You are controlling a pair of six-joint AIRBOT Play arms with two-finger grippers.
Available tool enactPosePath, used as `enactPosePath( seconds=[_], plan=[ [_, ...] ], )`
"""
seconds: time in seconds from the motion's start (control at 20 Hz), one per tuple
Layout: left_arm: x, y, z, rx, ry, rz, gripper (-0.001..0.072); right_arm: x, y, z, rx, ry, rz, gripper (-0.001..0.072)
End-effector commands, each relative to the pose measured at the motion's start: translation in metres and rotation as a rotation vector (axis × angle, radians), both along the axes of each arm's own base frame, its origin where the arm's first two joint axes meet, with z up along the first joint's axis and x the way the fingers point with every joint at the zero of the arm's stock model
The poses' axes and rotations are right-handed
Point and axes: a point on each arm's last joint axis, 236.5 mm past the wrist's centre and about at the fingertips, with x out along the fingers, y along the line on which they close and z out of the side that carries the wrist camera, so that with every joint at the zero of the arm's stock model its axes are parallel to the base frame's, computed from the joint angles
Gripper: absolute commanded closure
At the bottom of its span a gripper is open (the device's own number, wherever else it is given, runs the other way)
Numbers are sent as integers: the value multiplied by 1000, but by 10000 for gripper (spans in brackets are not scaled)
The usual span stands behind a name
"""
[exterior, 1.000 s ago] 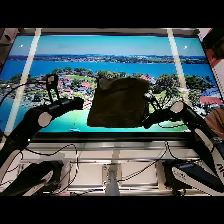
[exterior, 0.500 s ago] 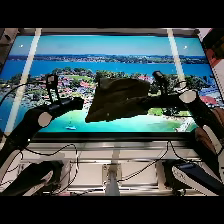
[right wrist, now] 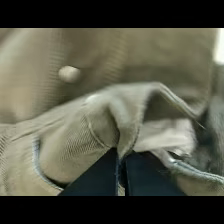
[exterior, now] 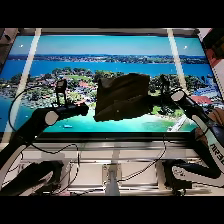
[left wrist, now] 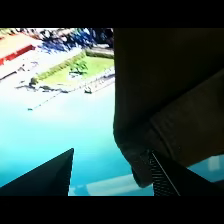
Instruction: Fold the clothes and pants, and hang the long-sleeved shirts on hangers.
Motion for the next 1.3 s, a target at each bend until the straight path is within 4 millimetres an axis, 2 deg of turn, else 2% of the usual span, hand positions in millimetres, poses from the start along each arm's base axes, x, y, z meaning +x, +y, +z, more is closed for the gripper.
enactPosePath(
  seconds=[0.0,0.15,0.25,0.6,0.65,0.7,0.75,0.8,0.9,1.0,1.25],
  plan=[
    [-28,-34,-32,-17,132,-87,193,-8,-6,-21,-13,80,-33,669],
    [-46,-59,-44,-32,165,-192,193,-8,-6,-21,-17,79,-30,669],
    [-48,-63,-53,-16,169,-216,192,-8,-6,-22,-17,81,-29,669],
    [-16,-78,-63,-63,77,-127,212,-12,-3,-22,-11,97,-17,669],
    [-15,-80,-65,-63,69,-125,273,-13,-3,-21,-8,100,-15,669],
    [-12,-82,-66,-68,61,-118,531,-15,-2,-20,-6,103,-9,669],
    [-9,-84,-64,-74,42,-111,676,-16,-1,-17,-5,102,-2,669],
    [-6,-86,-61,-78,25,-109,677,-16,-1,-13,-4,95,4,669],
    [0,-88,-51,-88,4,-110,678,-15,-1,-2,-9,71,14,669],
    [10,-88,-29,-97,-49,-121,678,-26,-6,9,-63,77,94,669],
    [25,-71,54,-103,-204,-158,680,-86,-24,47,-196,188,335,669]
  ],
)
